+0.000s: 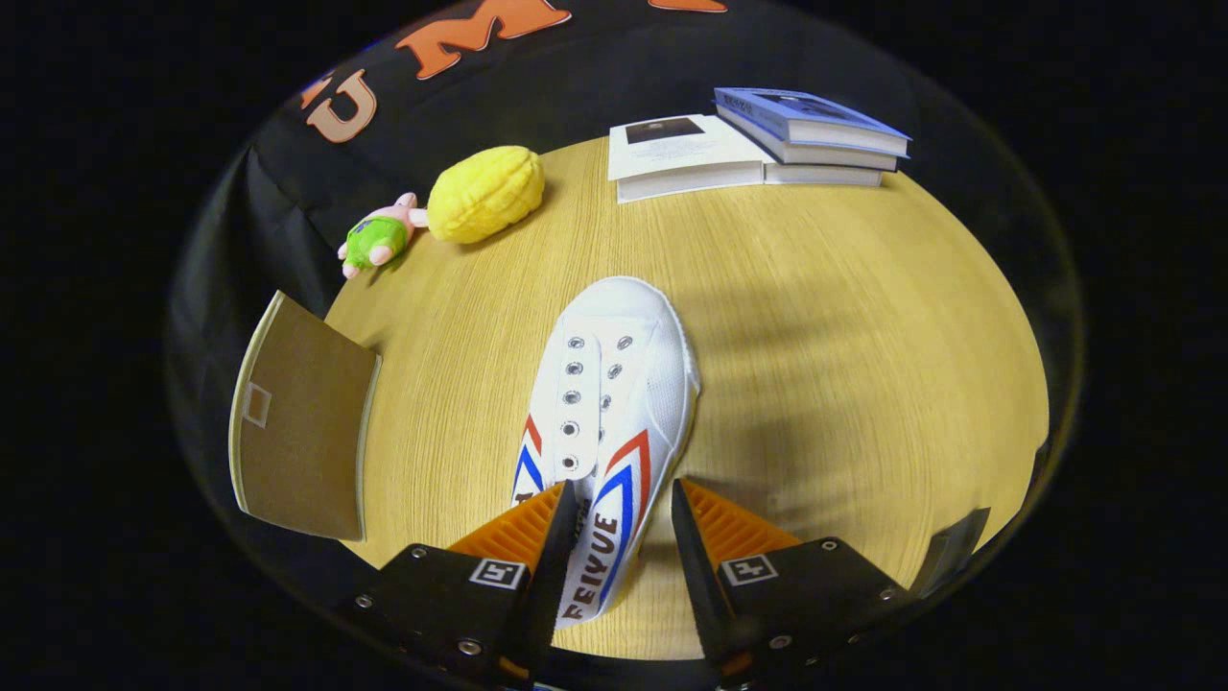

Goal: Open the storage box then place both shoes into the box .Put the left shoe in first, then the right shoe, with the right side of both shoes facing outward in a uniform manner.

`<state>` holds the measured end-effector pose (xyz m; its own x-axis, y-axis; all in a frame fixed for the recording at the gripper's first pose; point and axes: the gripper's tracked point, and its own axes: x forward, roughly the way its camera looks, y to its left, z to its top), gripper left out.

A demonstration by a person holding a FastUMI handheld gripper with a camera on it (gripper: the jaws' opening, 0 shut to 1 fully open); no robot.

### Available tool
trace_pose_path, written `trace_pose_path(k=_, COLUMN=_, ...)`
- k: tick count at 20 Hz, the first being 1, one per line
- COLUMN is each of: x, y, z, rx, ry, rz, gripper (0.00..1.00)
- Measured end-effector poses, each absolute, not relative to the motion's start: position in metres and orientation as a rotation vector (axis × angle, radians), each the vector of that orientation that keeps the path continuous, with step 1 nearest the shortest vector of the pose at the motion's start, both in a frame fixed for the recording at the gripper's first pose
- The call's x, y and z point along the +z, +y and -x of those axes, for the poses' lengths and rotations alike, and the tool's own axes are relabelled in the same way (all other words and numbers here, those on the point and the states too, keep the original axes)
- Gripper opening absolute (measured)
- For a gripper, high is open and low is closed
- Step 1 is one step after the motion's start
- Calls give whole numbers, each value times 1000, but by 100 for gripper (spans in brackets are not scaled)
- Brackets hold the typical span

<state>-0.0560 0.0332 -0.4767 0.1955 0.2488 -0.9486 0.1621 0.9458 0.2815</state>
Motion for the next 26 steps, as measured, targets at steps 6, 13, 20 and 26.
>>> trace_pose_path(k=6, x=-474, y=24, z=54, rx=11, ry=1364, rz=-467, gripper=32)
trace_pose_path(k=13, x=-457, y=39, z=45, rx=-2, ry=1346, rz=-538, gripper=13)
trace_pose_path(k=20, x=-409, y=74, z=19, rx=61, ry=1284, rz=-562, gripper=13)
trace_pose_path(k=26, x=-359, y=133, z=-4, rx=159, ry=1226, rz=-567, gripper=12)
